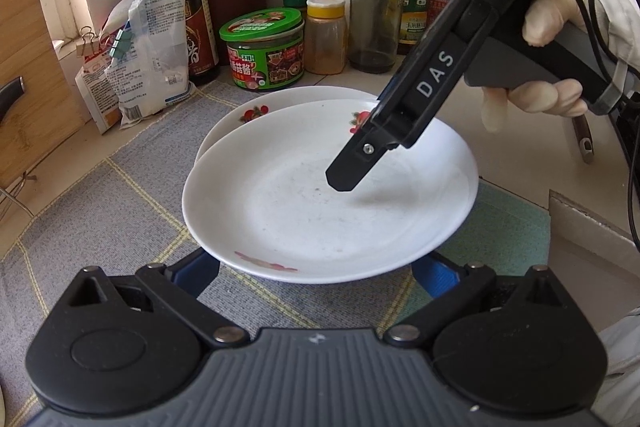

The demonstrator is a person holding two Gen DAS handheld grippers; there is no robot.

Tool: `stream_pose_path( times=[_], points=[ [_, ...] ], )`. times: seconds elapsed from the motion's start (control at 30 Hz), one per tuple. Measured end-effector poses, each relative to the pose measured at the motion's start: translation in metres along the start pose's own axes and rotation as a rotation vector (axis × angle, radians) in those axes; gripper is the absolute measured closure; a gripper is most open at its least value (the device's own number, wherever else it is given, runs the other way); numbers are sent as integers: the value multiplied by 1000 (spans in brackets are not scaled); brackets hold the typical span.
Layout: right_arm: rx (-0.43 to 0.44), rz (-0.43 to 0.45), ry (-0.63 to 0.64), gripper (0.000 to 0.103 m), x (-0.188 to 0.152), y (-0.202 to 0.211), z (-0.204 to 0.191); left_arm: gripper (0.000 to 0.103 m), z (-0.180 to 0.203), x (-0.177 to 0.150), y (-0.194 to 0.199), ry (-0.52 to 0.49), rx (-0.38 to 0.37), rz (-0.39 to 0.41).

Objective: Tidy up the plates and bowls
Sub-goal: 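Carry the white flower plate with the right tool over the plate stack, then lower the white flower plate onto the stack and open the right tool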

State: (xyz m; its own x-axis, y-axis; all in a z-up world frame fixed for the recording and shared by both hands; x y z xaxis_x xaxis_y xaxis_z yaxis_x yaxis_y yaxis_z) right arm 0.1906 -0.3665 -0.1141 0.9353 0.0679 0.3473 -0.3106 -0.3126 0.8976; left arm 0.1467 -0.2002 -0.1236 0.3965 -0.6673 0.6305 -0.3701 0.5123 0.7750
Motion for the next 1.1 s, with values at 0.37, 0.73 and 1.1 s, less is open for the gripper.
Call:
stream_pose_path(
  times=[0.37,0.73,1.1],
  points=[
    [-2,-8,-14,4,-3,6,-1,2,-3,-2,3,-24,-3,3],
    [12,-9,-47,4,-10,16,-3,2,-4,-2,5,-38,0,4],
    [2,-17,-63,2,-15,25,-7,2,-5,-1,2,-46,1,17]
  ],
)
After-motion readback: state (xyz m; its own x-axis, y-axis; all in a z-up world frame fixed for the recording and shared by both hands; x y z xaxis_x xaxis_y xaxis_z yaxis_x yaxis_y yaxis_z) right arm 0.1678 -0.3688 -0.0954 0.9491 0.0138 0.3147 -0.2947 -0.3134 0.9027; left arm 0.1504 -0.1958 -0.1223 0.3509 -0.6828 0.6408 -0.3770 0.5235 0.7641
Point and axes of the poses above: each gripper's, at about its wrist camera, not at the fingertips, and y roughly against the way its jaws point, z to its right, x to its top, the point moved 2 cm from there along -y, roughly the way its jaws point, and after that the axes turned 3 degrees about -z, right-handed, at the moved point
